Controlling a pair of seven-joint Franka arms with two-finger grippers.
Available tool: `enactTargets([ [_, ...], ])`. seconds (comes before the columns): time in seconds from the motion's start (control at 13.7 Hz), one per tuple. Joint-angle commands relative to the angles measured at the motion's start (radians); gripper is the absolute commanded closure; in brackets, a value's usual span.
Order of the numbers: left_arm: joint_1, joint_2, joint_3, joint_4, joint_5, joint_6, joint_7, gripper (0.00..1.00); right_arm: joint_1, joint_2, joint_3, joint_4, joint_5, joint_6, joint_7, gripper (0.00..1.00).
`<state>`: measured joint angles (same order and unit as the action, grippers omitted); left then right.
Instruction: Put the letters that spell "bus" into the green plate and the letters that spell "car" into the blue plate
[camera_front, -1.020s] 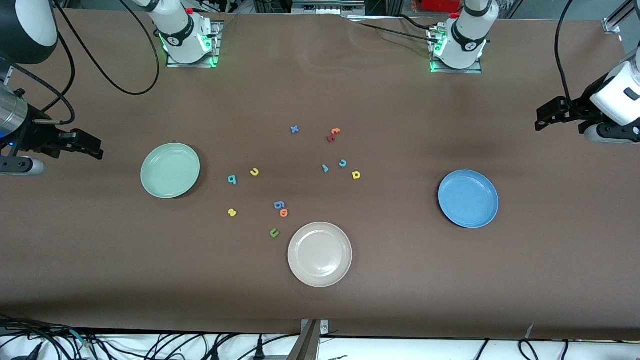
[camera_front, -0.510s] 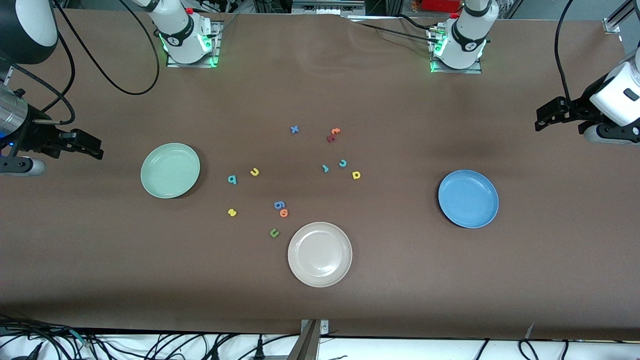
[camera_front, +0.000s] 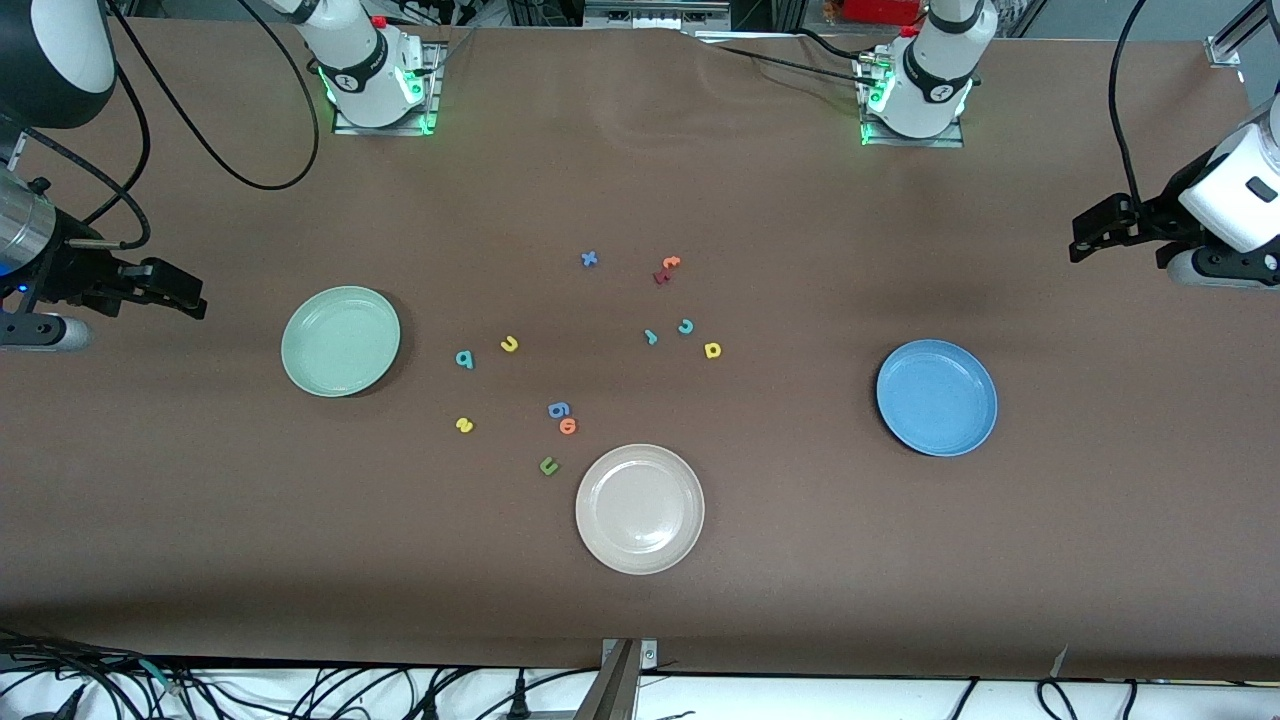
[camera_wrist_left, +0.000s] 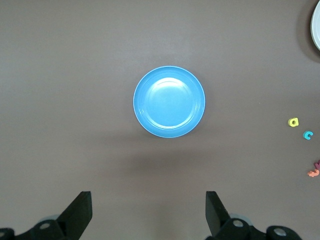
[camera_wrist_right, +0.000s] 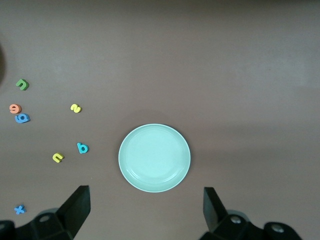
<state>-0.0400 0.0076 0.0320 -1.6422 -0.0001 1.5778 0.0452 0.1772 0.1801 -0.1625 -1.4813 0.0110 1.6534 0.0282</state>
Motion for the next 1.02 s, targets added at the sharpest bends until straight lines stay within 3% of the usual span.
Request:
enactTargets([
  [0.0, -0.005, 0.009, 0.002, 0.021, -0.008, -0.005, -0.008, 0.0, 0.002, -0.01, 0.003, -0.01, -0.003, 0.009, 0.012, 0.0],
  [0.36, -0.006, 0.009, 0.0, 0.021, -0.008, -0.005, -0.008, 0.0, 0.044, 0.044, 0.008, 0.049, 0.007, 0.011, 0.108, 0.0],
  [0.58, -0.018, 0.012, 0.002, 0.021, -0.006, -0.005, -0.01, 0.0, 0.113, 0.102, 0.008, 0.067, 0.03, 0.083, 0.26, 0.0],
  [0.95, -0.055, 0.097, 0.0, 0.025, -0.018, -0.004, -0.005, 0.0, 0.224, 0.185, 0.008, 0.058, 0.03, 0.089, 0.282, 0.0],
])
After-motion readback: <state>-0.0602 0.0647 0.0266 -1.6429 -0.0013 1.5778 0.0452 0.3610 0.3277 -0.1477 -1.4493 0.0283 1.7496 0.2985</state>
